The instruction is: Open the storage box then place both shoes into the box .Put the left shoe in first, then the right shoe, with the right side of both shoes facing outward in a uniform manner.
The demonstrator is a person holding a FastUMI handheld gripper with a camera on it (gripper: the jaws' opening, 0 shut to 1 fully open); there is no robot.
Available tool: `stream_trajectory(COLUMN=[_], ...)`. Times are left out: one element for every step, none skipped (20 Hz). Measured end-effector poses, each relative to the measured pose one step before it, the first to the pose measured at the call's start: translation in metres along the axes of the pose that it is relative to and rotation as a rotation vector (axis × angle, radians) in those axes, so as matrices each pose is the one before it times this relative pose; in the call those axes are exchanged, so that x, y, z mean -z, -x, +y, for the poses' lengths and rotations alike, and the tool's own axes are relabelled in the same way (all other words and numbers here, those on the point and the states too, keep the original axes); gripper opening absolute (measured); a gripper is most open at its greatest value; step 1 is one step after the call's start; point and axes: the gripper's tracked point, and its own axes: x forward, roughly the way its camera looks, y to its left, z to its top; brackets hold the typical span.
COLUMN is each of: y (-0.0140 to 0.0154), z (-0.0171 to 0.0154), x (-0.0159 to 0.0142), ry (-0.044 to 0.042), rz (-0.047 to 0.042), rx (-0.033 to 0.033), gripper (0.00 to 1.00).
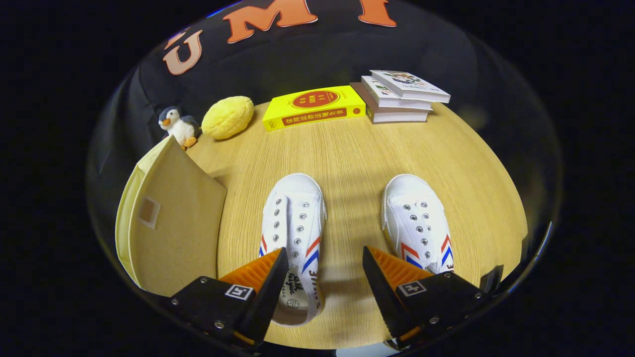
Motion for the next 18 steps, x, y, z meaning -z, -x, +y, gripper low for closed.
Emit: stream_trajectory(y=[-0.00642,-0.00477,-0.00336,-0.00372,-0.00407,-0.00498,-0.00486,0.00044,-0.00480,0.00435,-0.00114,0.00053,0.00068,0.00140,0.00143,0.00137,-0.00033,0.00360], z=[-0.00148,0.00007,0.00481,0.00396,0.00147,0.00323,0.00555,0.00664,0.00090,-0.00718,0.00008,-0.00035,-0.00118,-0.00142,-0.00050,0.00008,0.00123,0.00205], x=[0.00320,0.00340,0.00186,-0.00001,-0.00053,-0.00039,0.00342,-0.00266,0.00317,-0.00439,0.00181,0.00053,-0.00080,-0.00059,-0.00168,-0.00072,-0.00120,-0.00410], ry=[0.02789,0.01959,-0.00282,-0.00434,0.00979,0.01494,0.01678,-0.00007,0.00800,0.01271,-0.00932,-0.02942,-0.02662,-0.03032,-0.03918,-0.03634,-0.02814,-0.00300], rz=[0.02161,0.02512,0.02284,0.01682,0.00999,0.01029,0.02408,0.00673,0.02081,0.01009,0.01428,0.01104,0.00658,-0.00014,-0.00980,-0.01107,-0.02654,-0.03973], rx=[0.00446,-0.00470,-0.01972,-0.01682,-0.01411,-0.01398,-0.02083,-0.02561,-0.00564,-0.00822,-0.01575,-0.01112,-0.00772,-0.00800,-0.01517,-0.01879,-0.01538,-0.01308], gripper=[0.88,0.87,0.85,0.84,0.78,0.76,0.71,0.61,0.52,0.44,0.41,0.39,0.33,0.29,0.15,0.07,0.01,0.01])
